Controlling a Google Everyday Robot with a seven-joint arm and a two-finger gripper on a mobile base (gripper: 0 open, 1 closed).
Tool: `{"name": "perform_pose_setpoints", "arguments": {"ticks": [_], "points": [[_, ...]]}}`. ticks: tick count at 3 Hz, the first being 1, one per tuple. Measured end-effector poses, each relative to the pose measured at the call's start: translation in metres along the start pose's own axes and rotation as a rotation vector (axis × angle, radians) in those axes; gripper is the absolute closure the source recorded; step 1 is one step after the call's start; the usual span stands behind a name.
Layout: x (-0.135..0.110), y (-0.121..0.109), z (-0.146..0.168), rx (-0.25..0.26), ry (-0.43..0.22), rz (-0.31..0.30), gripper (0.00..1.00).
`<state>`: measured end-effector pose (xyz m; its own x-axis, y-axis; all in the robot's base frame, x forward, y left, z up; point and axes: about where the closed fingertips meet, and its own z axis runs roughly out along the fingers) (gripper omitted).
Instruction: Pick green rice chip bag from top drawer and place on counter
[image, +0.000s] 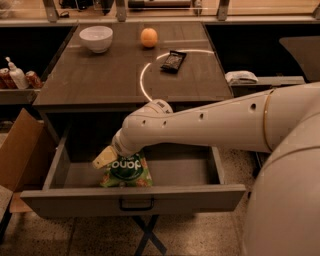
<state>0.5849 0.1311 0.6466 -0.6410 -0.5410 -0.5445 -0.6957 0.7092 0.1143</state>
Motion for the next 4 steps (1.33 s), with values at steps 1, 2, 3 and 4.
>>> {"name": "perform_pose_setpoints", "arguments": {"ticks": [1, 2, 3, 4], "points": [[0.006, 0.003, 0.016, 0.008, 0.048, -0.009, 0.00], [0.012, 0.007, 0.029, 0.006, 0.086, -0.014, 0.18], [0.017, 0.011, 0.033, 0.018, 0.100, -0.022, 0.47], [0.017, 0.012, 0.027, 0.030, 0.092, -0.033, 0.72]]}}
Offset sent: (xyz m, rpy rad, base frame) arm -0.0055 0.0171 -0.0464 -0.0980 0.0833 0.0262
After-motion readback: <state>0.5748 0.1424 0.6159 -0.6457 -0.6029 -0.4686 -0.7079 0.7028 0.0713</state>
